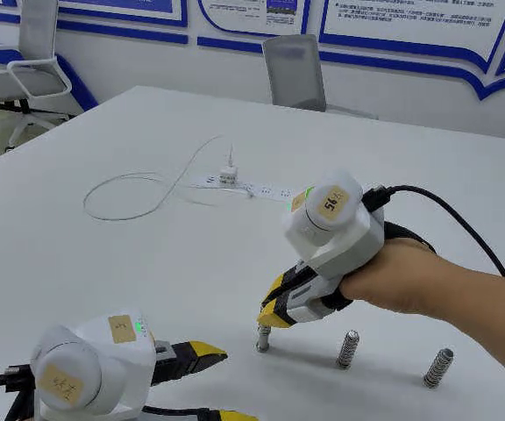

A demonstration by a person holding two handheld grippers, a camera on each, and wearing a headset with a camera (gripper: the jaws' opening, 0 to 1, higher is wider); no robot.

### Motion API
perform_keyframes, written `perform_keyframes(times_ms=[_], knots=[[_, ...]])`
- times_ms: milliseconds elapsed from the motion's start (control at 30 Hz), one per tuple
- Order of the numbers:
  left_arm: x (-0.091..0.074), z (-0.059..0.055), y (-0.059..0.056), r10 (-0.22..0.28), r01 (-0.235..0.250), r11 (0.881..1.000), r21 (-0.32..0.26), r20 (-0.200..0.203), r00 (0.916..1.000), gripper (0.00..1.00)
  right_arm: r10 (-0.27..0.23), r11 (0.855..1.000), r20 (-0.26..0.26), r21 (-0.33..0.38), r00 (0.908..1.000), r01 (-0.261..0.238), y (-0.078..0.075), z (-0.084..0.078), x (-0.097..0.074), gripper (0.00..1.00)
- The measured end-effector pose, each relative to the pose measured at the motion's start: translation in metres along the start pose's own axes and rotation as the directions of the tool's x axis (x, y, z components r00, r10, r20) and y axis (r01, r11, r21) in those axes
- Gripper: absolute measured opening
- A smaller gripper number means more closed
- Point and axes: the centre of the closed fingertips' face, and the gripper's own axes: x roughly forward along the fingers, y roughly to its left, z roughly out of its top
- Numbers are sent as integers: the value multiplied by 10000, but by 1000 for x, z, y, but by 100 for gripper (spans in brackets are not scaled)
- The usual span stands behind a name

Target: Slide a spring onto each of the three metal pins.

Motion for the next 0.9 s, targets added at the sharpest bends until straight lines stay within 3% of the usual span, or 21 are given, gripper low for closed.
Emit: perform_keyframes(times_ms=[900], knots=[[1, -2, 4, 57, -57, 9999, -103, -7, 10000, 47, -5, 9997, -166, 245, 9999, 9, 6, -14, 19, 12]])
